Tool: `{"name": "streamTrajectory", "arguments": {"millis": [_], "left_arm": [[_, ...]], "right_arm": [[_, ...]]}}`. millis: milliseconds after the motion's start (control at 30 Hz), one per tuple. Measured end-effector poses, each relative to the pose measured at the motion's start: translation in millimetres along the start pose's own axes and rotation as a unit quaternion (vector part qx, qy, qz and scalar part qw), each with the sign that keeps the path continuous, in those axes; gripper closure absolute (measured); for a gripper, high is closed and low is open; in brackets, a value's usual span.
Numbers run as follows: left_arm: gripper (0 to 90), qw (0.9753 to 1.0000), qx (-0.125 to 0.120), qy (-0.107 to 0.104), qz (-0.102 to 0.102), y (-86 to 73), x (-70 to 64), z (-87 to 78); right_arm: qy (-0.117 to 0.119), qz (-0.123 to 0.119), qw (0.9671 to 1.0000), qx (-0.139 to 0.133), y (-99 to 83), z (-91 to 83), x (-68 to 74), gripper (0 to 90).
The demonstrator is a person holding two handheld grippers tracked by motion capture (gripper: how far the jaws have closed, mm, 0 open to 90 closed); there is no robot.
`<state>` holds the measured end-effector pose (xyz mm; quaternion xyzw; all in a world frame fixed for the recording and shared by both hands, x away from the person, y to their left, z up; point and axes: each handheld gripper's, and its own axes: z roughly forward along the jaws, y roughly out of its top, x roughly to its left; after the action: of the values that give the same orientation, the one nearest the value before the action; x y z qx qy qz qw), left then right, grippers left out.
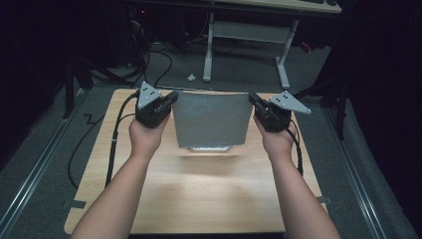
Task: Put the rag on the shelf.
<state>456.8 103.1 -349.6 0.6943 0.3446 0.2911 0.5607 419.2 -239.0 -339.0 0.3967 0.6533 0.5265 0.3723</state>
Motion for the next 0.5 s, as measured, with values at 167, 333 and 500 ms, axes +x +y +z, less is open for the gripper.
{"name": "streamTrajectory", "arguments": {"millis": [167, 333, 500], "left_arm": [[88.7, 0.9999, 0.014, 0.003, -0.009, -0.1, 6.8, 15.3], [88.6, 0.9991, 0.041, 0.001, -0.011, -8.8, 15.2, 28.8], [88.7, 0.9981, 0.061, -0.005, -0.013, -18.9, 15.9, 38.7]], "right_arm": [[-0.003, 0.01, 0.9999, 0.007, -2.8, 12.6, -5.7, 88.9], [-0.003, -0.002, 0.9997, 0.023, -7.8, 28.3, -11.3, 88.9], [-0.007, 0.0, 0.9989, 0.046, -17.2, 40.9, -15.7, 88.9]]}}
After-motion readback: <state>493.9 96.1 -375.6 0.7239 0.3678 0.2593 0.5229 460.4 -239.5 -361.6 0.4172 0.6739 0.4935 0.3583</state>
